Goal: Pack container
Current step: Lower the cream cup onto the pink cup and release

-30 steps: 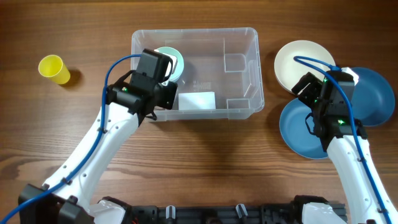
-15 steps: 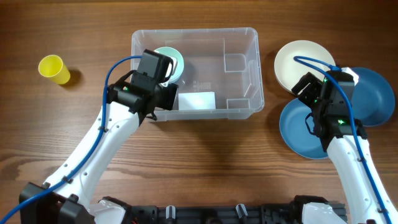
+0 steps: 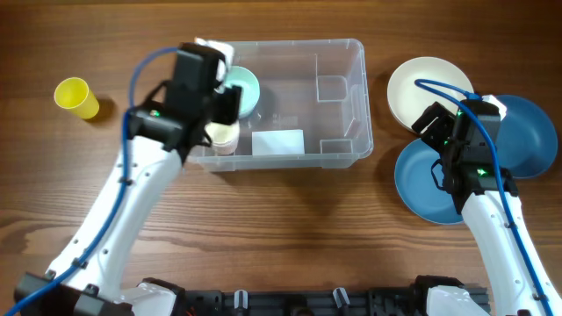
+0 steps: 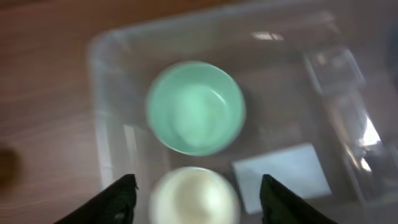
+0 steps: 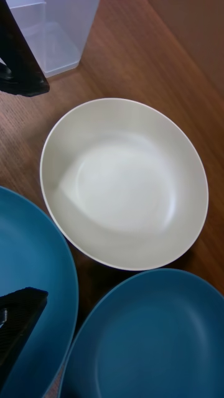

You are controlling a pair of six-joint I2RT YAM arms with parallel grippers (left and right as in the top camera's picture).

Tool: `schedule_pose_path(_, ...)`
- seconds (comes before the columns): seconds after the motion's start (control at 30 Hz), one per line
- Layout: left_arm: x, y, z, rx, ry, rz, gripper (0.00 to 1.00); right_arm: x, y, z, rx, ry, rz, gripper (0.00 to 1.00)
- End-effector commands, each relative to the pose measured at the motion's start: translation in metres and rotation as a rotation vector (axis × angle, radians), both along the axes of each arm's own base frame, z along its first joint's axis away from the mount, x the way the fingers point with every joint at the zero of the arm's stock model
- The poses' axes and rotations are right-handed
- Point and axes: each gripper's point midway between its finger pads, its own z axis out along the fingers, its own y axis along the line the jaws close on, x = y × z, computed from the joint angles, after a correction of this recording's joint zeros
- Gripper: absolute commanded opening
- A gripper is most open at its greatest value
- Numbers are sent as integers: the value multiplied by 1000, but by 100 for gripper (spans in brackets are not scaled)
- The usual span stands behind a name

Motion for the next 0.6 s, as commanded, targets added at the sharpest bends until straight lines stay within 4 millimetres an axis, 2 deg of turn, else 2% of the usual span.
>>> schedule_pose_path(0.0,7,60,32,104,-92,164,76,3,-2,6,-6,-13,-1,100)
schedule_pose_path(0.03,7,83,34,157,-92,199,77,3,-2,6,-6,-13,-1,100)
schedule_pose_path(0.13,5,117,32,223,-65,226,75,3,-2,6,-6,-13,-1,100)
schedule_pose_path(0.33,5,187,31,187,-65,389,77,3,-2,6,-6,-13,-1,100)
schedule_pose_path(0.47,8,231,21,124,-61,468,68,3,-2,6,-6,-13,-1,100)
schedule_pose_path(0.57,12,254,6,76,-45,497,62,3,-2,6,-6,-13,-1,100)
